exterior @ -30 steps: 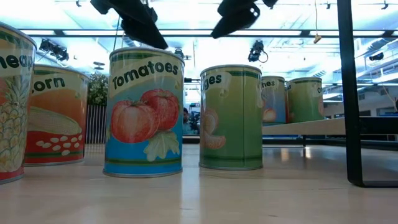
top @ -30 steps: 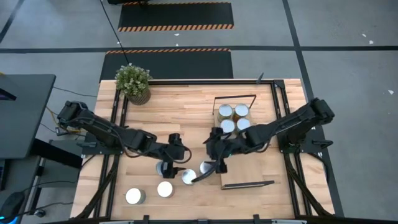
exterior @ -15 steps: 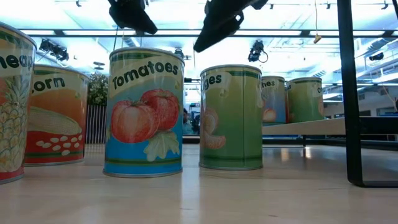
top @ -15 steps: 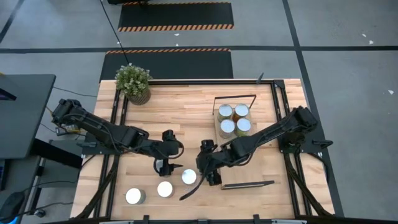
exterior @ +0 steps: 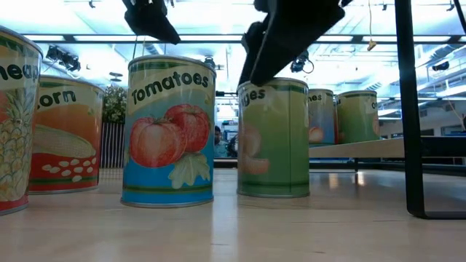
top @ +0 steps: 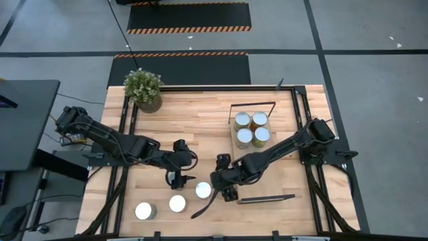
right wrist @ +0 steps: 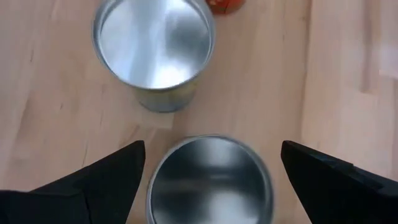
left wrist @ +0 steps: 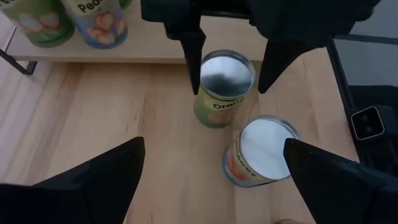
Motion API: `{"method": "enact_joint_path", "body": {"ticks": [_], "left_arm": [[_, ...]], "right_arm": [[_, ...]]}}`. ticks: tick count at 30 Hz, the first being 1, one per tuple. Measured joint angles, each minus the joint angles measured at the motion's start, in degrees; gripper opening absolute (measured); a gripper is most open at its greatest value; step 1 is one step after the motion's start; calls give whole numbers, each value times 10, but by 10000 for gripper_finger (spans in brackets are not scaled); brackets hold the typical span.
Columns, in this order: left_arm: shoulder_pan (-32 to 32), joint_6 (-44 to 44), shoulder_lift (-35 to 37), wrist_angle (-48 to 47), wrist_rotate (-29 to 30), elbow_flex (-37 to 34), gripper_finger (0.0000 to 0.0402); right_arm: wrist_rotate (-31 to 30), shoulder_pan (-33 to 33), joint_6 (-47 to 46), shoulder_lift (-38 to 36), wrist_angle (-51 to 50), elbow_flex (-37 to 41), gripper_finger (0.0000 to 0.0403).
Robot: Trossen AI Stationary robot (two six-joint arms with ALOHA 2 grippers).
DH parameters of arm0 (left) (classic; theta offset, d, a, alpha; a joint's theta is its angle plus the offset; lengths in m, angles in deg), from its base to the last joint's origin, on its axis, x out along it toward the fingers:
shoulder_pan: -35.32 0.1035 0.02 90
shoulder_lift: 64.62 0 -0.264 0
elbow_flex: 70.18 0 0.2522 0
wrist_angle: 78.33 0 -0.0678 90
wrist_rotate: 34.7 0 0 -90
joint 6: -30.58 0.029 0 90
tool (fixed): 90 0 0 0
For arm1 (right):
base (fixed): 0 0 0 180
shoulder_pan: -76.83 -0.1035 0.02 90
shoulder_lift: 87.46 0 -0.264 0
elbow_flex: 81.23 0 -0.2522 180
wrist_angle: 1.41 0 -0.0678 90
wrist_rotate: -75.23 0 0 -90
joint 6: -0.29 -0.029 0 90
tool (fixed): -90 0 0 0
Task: Pick and place cans onto a shelf
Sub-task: Put the canned oranges on the shelf
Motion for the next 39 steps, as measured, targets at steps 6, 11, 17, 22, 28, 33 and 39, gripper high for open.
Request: {"method": "enact_joint_path", "body": {"ticks": [6, 11, 17, 22, 28, 33, 39], "left_arm": [[0, -6, 0, -8, 0, 0, 389], [-1, -15, 0, -8, 0, 0, 389], [-1, -15, 0, -11, 0, 0, 389], [-1, -20, 0, -11, 0, 0, 389], [-1, -28, 0, -13, 0, 0, 389], [-1, -19, 0, -21, 1, 0, 389], [-2, -28, 0, -23, 3, 0, 389]], "right_arm": [[8, 1, -13, 13, -14, 1, 384], [5, 8, -13, 23, -28, 1, 381], [15, 23, -8, 23, -31, 1, 342], [21, 31, -7, 19, -38, 1, 316], [-11, 19, 4, -37, -64, 2, 326], [-53, -8, 17, -95, -85, 2, 324], [-63, -22, -17, -149, -138, 39, 325]]}}
